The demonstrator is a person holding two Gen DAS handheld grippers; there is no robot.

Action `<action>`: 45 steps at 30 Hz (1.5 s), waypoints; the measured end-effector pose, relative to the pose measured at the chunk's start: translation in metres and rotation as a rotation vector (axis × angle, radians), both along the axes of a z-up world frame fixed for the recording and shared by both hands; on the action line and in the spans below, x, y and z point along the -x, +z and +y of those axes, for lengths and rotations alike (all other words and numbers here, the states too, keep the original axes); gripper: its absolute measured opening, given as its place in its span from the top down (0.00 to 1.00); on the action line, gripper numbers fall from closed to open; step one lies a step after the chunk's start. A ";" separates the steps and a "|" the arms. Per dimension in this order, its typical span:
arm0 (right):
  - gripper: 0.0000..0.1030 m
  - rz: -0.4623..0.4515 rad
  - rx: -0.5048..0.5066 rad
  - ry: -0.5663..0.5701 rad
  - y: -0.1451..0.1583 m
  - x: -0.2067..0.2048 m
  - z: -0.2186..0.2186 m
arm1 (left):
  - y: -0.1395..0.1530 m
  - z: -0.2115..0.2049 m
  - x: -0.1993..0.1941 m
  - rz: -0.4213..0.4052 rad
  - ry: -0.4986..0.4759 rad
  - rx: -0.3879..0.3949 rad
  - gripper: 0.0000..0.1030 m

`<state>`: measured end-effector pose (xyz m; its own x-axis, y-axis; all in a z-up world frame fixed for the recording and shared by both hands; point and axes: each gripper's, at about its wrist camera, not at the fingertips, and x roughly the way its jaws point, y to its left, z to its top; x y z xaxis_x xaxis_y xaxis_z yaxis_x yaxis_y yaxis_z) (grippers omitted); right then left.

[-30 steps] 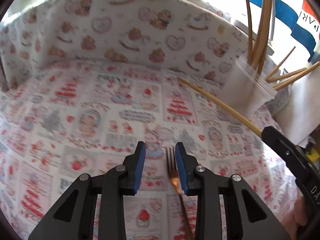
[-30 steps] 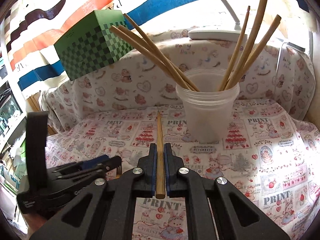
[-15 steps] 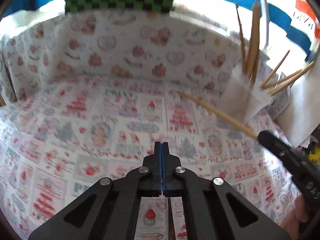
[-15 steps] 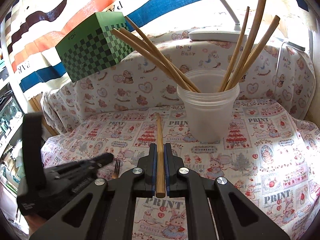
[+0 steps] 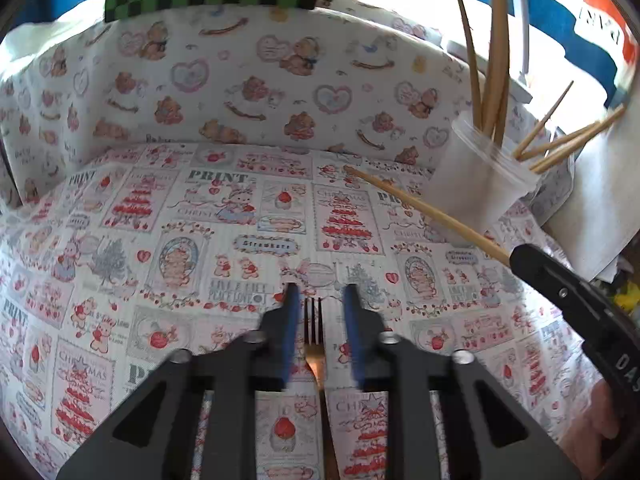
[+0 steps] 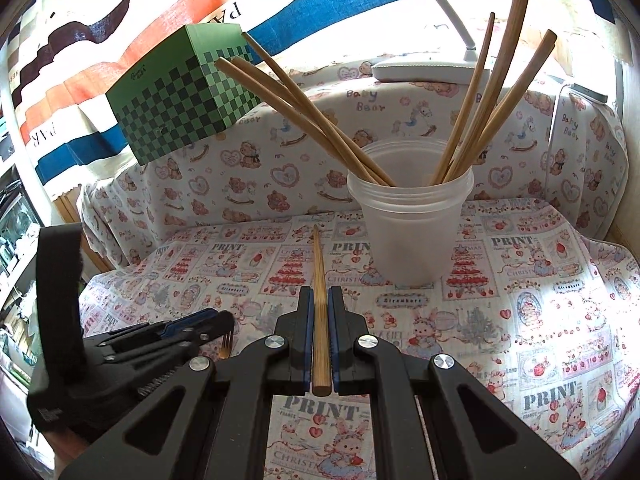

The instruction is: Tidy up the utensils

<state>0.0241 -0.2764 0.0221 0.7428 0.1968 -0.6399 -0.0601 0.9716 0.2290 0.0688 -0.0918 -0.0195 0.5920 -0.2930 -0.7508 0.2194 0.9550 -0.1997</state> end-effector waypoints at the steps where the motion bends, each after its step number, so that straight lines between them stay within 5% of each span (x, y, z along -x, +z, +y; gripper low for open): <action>1: 0.92 -0.001 -0.001 0.001 0.000 0.000 0.000 | 0.000 -0.002 0.001 -0.010 0.009 -0.019 0.67; 7: 0.92 -0.002 -0.014 -0.003 0.001 -0.001 -0.002 | -0.008 -0.003 -0.003 0.017 0.024 -0.061 0.66; 10: 0.92 -0.007 -0.012 -0.004 0.002 0.001 -0.002 | -0.014 -0.012 -0.006 0.006 0.030 -0.117 0.92; 14: 0.92 -0.011 -0.014 -0.009 0.003 0.001 -0.003 | -0.009 -0.008 -0.002 -0.004 0.018 -0.063 0.92; 22: 0.92 -0.066 -0.057 -0.025 0.015 0.008 -0.016 | 0.046 0.022 0.036 -0.230 -0.020 0.083 0.92; 28: 0.93 -0.221 -0.051 0.017 0.049 0.034 -0.020 | 0.073 0.030 0.057 -0.297 -0.026 0.134 0.94; 33: 0.93 -0.334 -0.111 0.042 0.071 0.055 -0.032 | 0.086 0.026 0.064 -0.346 -0.026 0.118 0.99; 41: 0.93 -0.388 -0.141 0.003 0.085 0.063 -0.051 | 0.101 0.026 0.068 -0.368 0.006 0.093 1.00; 45: 0.93 -0.437 -0.058 0.048 0.100 0.076 -0.048 | 0.117 0.023 0.078 -0.418 -0.010 0.083 1.00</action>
